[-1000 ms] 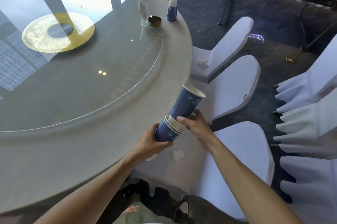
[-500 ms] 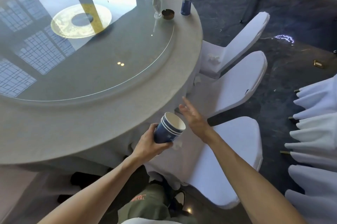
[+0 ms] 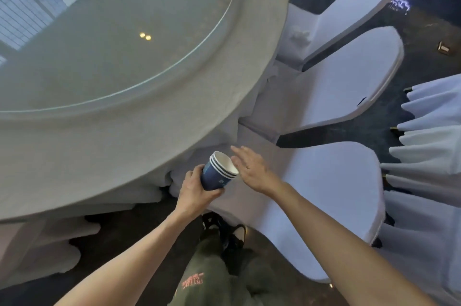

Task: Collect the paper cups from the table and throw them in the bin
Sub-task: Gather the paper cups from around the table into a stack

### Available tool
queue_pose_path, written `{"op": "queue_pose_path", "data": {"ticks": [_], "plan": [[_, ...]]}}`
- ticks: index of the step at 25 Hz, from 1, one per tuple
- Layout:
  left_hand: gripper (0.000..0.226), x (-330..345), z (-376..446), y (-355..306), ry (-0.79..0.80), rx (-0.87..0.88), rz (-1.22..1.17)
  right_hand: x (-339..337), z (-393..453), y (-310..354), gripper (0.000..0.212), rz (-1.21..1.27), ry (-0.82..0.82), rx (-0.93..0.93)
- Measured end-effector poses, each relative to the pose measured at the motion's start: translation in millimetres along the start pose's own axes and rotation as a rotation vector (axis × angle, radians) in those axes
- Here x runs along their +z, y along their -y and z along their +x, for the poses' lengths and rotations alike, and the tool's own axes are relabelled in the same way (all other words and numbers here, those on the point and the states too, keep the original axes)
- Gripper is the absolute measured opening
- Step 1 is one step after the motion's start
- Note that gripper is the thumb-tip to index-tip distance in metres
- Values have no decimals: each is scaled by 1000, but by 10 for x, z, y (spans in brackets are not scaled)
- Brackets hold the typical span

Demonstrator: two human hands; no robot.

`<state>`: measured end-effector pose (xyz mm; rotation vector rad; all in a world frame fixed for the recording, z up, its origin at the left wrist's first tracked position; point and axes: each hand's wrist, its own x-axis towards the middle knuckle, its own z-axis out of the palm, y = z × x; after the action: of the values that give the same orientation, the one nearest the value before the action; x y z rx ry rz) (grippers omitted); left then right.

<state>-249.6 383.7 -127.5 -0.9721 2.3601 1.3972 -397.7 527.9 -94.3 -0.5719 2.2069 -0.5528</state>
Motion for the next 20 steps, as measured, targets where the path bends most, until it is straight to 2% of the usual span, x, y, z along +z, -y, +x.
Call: {"op": "queue_pose_path", "data": {"ticks": [2,4,7,11,15,20], "plan": [[84,89,160,179,5,-62,23,101,262,-274,61,-66,-22,110],[83,191,306,351,32,-103,26,194,535,-557,76,-223,45,157],[81,295,542,527,49,-126,18,440,981,-932,97,-499,159,93],[84,531,928,841,22,-170,-20,1022,1578,-1414,105,-576,294,93],[87,751,1092,1046,41,-225,-35,1607,1756,-1776,98,-710,398,26],[86,836,960,1024,57,-272,-72,1652,1423,-2028,50,-762,621,104]]}}
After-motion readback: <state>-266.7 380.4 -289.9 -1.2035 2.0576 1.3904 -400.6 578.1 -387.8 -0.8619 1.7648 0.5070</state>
